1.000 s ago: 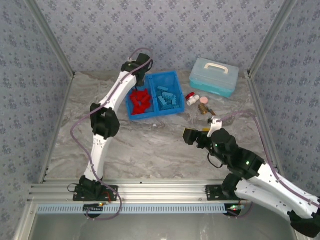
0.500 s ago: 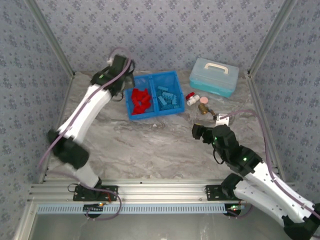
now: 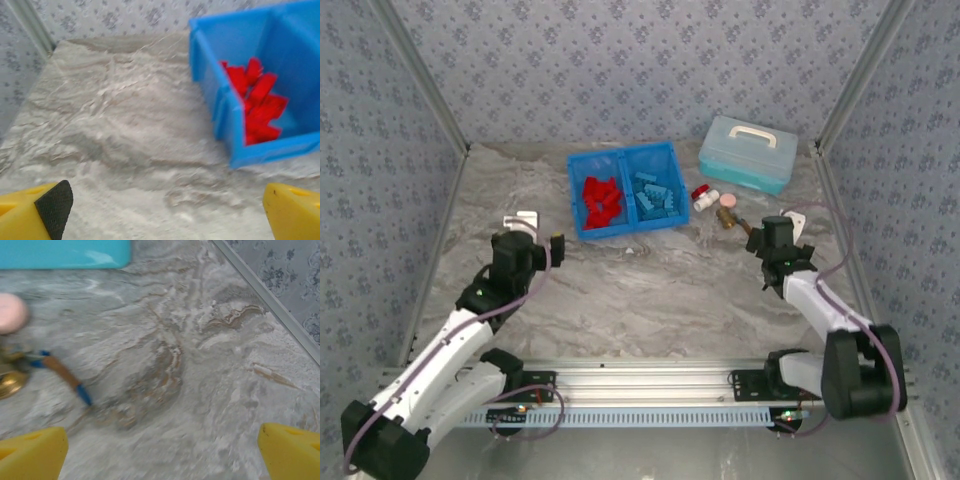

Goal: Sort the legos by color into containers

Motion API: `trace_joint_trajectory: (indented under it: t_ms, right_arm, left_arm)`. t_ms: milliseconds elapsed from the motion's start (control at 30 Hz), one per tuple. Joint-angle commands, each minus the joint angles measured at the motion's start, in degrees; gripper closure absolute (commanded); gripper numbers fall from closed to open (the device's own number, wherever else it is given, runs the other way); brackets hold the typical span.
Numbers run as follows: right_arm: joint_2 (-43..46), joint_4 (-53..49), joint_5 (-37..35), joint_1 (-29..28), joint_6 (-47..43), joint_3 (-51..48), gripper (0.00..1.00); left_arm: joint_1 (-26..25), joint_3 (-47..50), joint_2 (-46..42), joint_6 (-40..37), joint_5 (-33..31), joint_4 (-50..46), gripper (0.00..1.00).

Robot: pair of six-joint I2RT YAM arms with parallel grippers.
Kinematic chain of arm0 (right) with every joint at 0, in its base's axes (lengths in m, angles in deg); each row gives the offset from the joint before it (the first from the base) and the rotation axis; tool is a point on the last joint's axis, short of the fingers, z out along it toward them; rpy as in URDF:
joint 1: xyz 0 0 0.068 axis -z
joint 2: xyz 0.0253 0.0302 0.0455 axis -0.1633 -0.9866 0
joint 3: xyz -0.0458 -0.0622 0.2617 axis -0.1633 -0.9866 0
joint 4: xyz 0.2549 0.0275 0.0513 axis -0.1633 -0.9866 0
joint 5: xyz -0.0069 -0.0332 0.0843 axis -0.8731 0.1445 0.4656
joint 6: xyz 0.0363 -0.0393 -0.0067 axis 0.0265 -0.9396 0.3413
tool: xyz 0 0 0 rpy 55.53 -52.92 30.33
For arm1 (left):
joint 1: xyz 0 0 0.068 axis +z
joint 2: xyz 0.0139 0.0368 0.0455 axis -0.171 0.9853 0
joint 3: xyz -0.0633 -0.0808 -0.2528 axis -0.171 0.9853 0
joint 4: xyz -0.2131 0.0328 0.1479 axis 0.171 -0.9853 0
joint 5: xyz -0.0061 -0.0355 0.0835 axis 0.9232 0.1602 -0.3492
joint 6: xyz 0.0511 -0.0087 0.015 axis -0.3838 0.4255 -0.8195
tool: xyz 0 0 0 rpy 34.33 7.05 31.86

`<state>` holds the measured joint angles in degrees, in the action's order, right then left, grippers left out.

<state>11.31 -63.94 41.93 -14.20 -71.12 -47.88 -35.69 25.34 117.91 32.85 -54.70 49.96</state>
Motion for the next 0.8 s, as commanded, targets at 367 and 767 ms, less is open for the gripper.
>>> trace_joint_trajectory:
  t_ms: [367,767]
  right_arm:
    - [-15.0,43.6,19.1,6.8,-15.5,-10.2,0.00]
    - [-15.9,45.2,23.6,6.6,-17.9,-9.9,0.00]
  left_arm:
    - [11.1,13.9,8.3,-5.3,-2.0,27.3,0.01]
    - [24.9,10.7,31.8,-4.3,13.5,51.1,0.01]
